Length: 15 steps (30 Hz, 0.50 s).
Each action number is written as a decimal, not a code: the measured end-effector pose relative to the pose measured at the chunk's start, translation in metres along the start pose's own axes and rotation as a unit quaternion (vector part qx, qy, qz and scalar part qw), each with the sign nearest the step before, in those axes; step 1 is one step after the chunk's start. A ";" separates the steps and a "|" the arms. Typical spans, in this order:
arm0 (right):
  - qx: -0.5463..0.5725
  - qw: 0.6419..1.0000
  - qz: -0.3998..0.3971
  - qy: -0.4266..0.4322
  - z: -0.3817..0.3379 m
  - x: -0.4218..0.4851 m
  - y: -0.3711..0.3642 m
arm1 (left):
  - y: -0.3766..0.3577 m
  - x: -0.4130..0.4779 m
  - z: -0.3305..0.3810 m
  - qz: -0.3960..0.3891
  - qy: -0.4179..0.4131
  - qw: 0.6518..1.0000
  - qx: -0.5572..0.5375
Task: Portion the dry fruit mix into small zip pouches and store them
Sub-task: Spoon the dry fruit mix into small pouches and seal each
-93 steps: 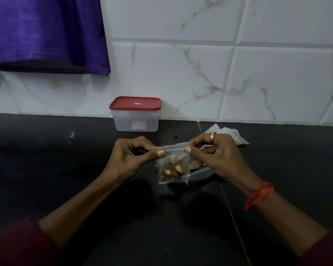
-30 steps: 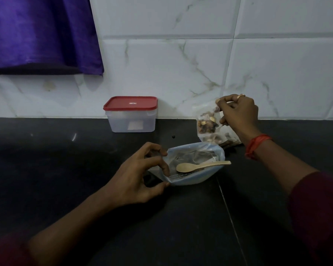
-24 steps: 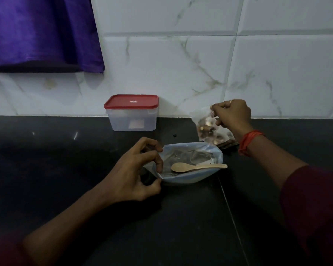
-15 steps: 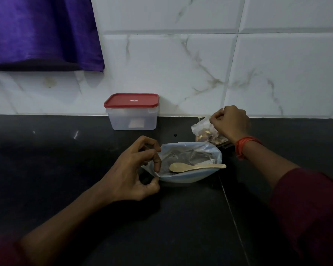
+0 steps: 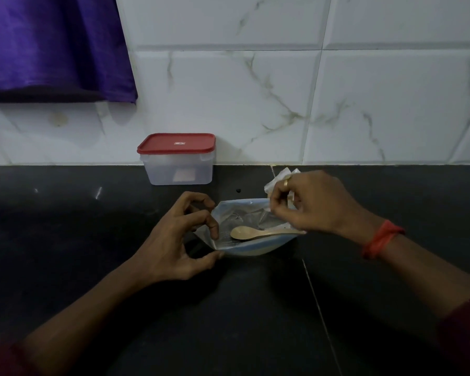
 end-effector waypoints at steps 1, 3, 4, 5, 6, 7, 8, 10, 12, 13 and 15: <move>-0.042 0.998 -0.027 0.026 -0.005 -0.006 0.001 | -0.001 -0.001 0.000 -0.002 0.005 1.000 0.000; -0.094 0.992 -0.060 0.057 -0.008 -0.014 -0.001 | -0.003 -0.002 -0.001 -0.012 0.018 1.000 0.002; -0.101 0.990 -0.072 0.066 -0.008 -0.016 -0.003 | -0.003 -0.002 -0.003 -0.016 0.023 1.000 0.006; -0.103 0.988 -0.083 0.073 -0.009 -0.018 -0.005 | -0.004 -0.002 -0.005 -0.021 0.030 0.999 0.010; -0.105 0.987 -0.091 0.078 -0.009 -0.018 -0.006 | -0.004 -0.003 -0.007 -0.025 0.037 0.999 0.015; -0.108 0.987 -0.093 0.081 -0.010 -0.018 -0.007 | -0.004 -0.002 -0.009 -0.028 0.043 0.999 0.019; -0.112 0.986 -0.087 0.081 -0.010 -0.018 -0.007 | -0.004 -0.002 -0.010 -0.028 0.048 0.998 0.022; -0.119 0.987 -0.071 0.079 -0.010 -0.017 -0.006 | -0.003 -0.002 -0.012 -0.025 0.056 0.998 0.019; -0.122 0.987 -0.070 0.072 -0.009 -0.017 -0.005 | -0.002 -0.001 -0.011 -0.018 0.060 0.998 0.013; -0.119 0.987 -0.079 0.070 -0.009 -0.017 -0.006 | -0.002 -0.001 -0.011 -0.013 0.061 0.998 0.012; -0.100 0.988 -0.105 0.061 -0.008 -0.017 -0.007 | 0.000 0.000 -0.011 -0.002 0.064 0.998 0.015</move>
Point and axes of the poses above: each hand's wrist, its own x-axis towards the middle knuckle, its own y-axis out of the back of the hand, z = x × y, the point moved 4 cm from there along x, towards the middle knuckle, and after that the axes turned 13 degrees about -x, right-handed, at the moved point
